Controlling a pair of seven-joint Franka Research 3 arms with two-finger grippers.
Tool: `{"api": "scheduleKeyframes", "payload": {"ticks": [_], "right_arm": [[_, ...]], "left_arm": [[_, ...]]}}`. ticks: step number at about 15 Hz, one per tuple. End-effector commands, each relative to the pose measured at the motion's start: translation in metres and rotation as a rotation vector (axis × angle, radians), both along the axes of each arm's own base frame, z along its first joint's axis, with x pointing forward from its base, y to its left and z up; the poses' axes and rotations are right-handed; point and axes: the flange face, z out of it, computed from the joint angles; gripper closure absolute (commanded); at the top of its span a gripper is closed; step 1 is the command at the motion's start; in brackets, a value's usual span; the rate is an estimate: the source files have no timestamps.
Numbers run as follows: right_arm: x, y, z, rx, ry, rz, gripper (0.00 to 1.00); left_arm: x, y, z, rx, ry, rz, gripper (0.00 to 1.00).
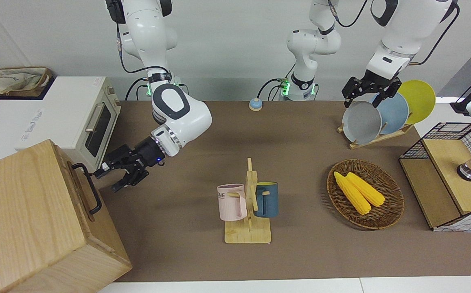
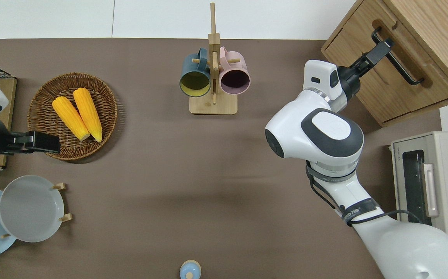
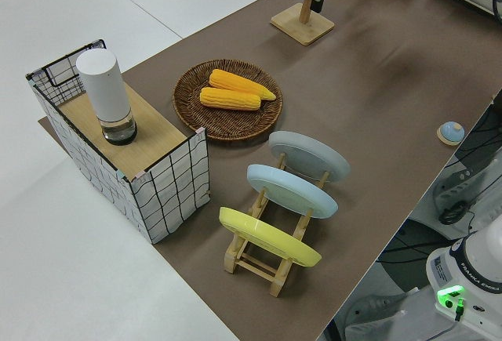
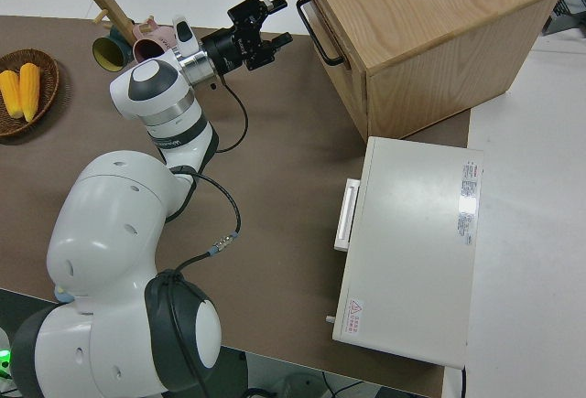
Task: Slide drawer open with right arm
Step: 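Pull the drawer handle toward the robot with the right gripper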
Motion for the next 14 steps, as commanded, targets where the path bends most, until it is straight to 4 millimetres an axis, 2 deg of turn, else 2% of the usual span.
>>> {"api": "scheduleKeyframes", "payload": {"ticks": [1, 6, 10, 14], "right_arm": [[0.009, -0.012, -0.012, -0.017, -0.028, 0.027, 0.038], [0.016, -0.034, -0.020, -0.047, -0.029, 0.053, 0.101], [0.017, -0.039, -0.020, -0.044, -0.032, 0.051, 0.193], [0.017, -0.042, -0.022, -0.020, -0.055, 0.044, 0.441]], "left_arm": [[-0.004, 0.002, 0.004, 0.012, 0.003, -0.001, 0.00], [-0.004, 0.002, 0.004, 0.012, 0.003, -0.001, 0.00], [-0.004, 0.002, 0.004, 0.012, 0.003, -0.001, 0.00], [-0.004, 0.002, 0.004, 0.012, 0.002, -0.001, 0.00]]}}
